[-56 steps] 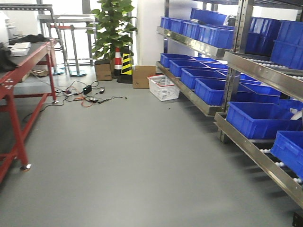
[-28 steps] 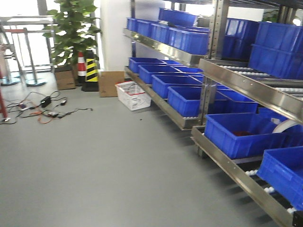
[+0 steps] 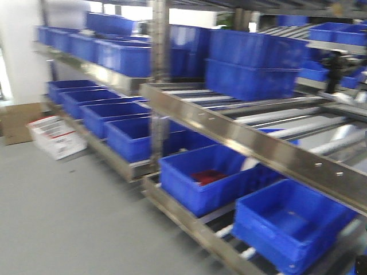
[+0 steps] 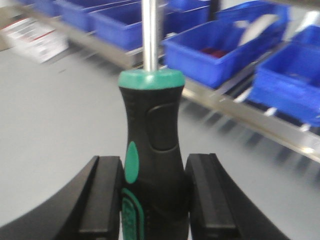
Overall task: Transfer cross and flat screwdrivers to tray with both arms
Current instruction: 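Drive the base to the grey tray holding both screwdrivers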
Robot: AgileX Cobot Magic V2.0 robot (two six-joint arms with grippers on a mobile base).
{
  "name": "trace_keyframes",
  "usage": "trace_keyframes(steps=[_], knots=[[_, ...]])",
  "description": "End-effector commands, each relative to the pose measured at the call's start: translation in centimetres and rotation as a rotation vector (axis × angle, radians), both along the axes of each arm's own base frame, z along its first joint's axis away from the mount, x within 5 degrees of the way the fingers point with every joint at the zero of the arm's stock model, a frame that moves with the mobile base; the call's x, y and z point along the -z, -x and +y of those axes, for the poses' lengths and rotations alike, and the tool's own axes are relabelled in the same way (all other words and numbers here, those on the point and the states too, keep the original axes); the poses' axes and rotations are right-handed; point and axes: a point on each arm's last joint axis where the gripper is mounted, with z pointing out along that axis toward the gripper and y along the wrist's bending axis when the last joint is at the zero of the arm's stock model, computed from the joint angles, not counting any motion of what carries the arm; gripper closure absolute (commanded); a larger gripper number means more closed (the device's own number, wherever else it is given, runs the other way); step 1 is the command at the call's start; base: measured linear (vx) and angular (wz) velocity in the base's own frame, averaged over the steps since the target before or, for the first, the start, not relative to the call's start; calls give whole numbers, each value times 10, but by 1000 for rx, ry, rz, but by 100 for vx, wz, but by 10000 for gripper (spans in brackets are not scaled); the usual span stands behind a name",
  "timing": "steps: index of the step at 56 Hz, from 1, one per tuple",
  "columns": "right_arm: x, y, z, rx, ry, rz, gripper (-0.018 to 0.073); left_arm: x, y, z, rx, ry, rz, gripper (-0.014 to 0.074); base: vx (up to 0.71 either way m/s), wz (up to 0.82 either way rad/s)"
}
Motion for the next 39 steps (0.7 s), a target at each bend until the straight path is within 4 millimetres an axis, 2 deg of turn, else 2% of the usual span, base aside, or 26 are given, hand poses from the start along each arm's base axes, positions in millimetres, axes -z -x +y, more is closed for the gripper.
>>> trace_keyframes(steps=[1, 22, 39], knots=[[-18, -1, -1, 7, -14, -122, 567, -17, -2, 0, -18, 33, -117, 594, 52, -86], [-18, -1, -1, 7, -14, -122, 567, -17, -2, 0, -18, 33, -118, 594, 45, -90], [-18, -1, -1, 7, -14, -122, 567, -17, -2, 0, -18, 33, -118, 594, 35, -73]])
